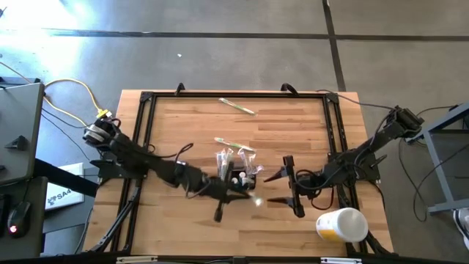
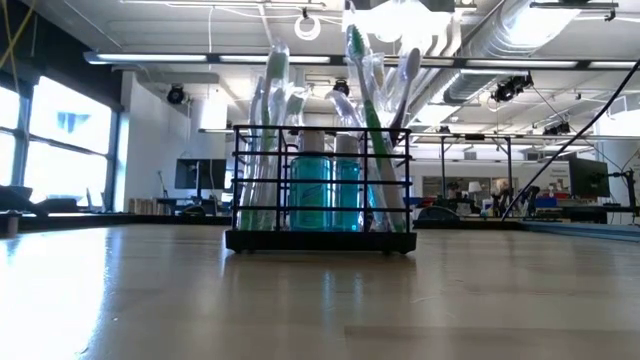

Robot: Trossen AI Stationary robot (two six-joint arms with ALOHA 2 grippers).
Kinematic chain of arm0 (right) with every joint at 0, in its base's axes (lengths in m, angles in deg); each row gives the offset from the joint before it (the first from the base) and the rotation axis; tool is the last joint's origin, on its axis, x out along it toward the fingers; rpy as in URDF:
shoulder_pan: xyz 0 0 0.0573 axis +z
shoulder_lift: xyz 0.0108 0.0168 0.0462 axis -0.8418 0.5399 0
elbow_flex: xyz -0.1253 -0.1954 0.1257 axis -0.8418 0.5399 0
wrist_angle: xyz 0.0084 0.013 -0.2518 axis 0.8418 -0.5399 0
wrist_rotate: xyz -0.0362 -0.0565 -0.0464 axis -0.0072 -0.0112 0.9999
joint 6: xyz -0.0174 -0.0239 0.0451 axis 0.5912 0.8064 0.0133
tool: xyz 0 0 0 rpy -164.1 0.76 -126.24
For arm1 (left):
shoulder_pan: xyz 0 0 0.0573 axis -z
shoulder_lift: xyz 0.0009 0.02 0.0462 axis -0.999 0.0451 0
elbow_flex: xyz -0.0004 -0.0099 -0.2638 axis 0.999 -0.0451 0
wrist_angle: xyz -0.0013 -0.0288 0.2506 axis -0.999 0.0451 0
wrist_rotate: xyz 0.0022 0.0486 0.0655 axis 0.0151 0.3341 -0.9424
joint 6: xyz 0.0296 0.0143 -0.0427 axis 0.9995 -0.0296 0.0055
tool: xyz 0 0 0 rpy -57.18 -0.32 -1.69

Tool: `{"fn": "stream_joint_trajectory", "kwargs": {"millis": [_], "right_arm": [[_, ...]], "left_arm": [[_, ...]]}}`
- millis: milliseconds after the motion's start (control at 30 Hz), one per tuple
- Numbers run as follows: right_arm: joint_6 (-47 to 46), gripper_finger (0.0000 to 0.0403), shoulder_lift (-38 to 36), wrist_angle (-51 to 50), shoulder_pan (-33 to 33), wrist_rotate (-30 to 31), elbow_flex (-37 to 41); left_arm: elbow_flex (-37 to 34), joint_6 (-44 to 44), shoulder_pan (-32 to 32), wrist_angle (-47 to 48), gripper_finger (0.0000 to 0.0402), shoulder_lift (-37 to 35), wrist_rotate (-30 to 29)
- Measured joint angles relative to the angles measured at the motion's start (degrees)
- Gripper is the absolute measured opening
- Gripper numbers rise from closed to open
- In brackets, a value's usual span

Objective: Pick & Place toothbrushing station
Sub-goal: Put the green toothbrush into the wire organizer

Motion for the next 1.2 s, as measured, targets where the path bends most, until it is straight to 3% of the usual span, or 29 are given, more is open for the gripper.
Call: {"fn": "stream_joint_trajectory", "kwargs": {"millis": [433, 967, 1200], "right_arm": [[3.1, 0.0259, 0.0, 2.3, -0.2, 0.5, 0.0], [-0.3, 0.0258, 1.8, 1.6, -2.2, 1.2, 0.0], [-0.3, 0.0234, 5.0, 4.1, -4.3, 1.3, 0.0]], "left_arm": [[0.1, -1.8, -4.0, -3.7, 0.0, 3.8, 1.4], [0.2, -1.8, -7.2, -4.0, 0.0, 4.5, 2.2], [0.2, -1.9, -7.2, -4.3, 0.0, 4.9, 2.2]]}}
